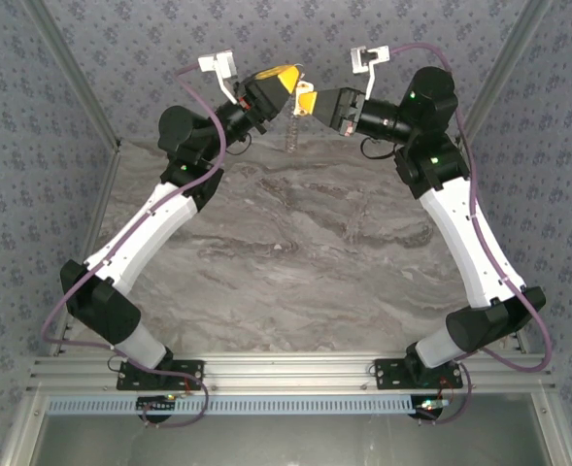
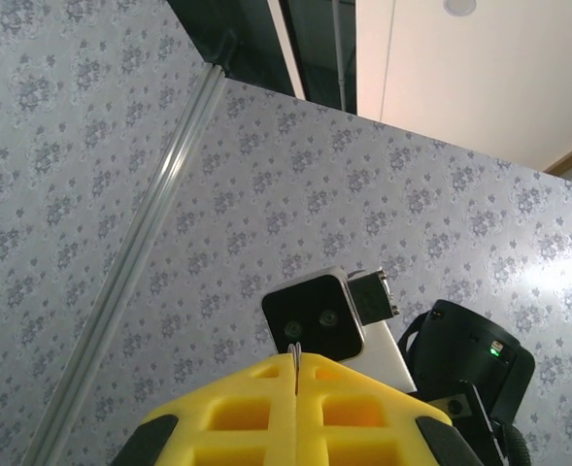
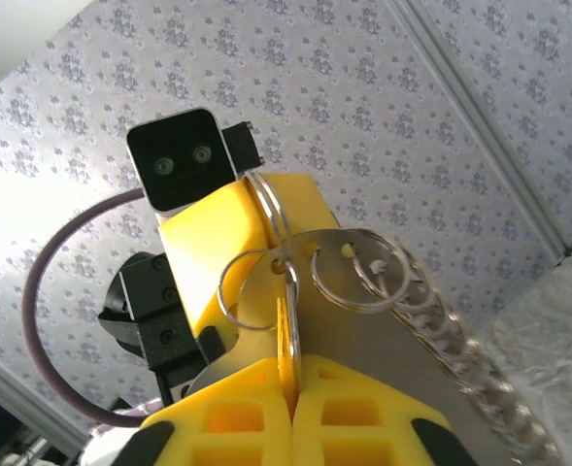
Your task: Put the keys on the keyring
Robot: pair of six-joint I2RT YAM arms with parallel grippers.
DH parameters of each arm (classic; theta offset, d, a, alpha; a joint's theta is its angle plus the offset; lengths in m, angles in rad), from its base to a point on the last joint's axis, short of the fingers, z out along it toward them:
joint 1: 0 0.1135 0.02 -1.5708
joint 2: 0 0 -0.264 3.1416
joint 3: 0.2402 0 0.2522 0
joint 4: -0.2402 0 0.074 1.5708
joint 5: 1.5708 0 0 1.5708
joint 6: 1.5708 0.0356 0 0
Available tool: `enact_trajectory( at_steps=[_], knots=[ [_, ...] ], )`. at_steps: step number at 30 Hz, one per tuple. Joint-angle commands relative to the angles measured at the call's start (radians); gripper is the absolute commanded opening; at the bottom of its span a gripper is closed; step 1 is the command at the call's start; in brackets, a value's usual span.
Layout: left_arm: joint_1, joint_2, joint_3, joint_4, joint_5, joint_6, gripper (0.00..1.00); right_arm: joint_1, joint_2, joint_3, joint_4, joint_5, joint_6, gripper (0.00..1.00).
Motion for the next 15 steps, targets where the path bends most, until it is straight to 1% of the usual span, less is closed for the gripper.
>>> enact_trajectory(
  at_steps=[1,9,15],
  knots=[
    [0.002,-0.024,0.035,0.053,0.006,0.005,0.00,0.009,-0.018,0.009,0.000,-0.009,-0.020,0.00],
    [0.003,-0.026,0.033,0.063,-0.003,0.006,0.00,0.025,-0.026,-0.032,-0.004,-0.016,-0.021,0.00],
    [0.004,-0.024,0.028,0.070,-0.003,-0.002,0.00,0.074,0.011,0.005,-0.034,-0.036,-0.031,0.00]
  ],
)
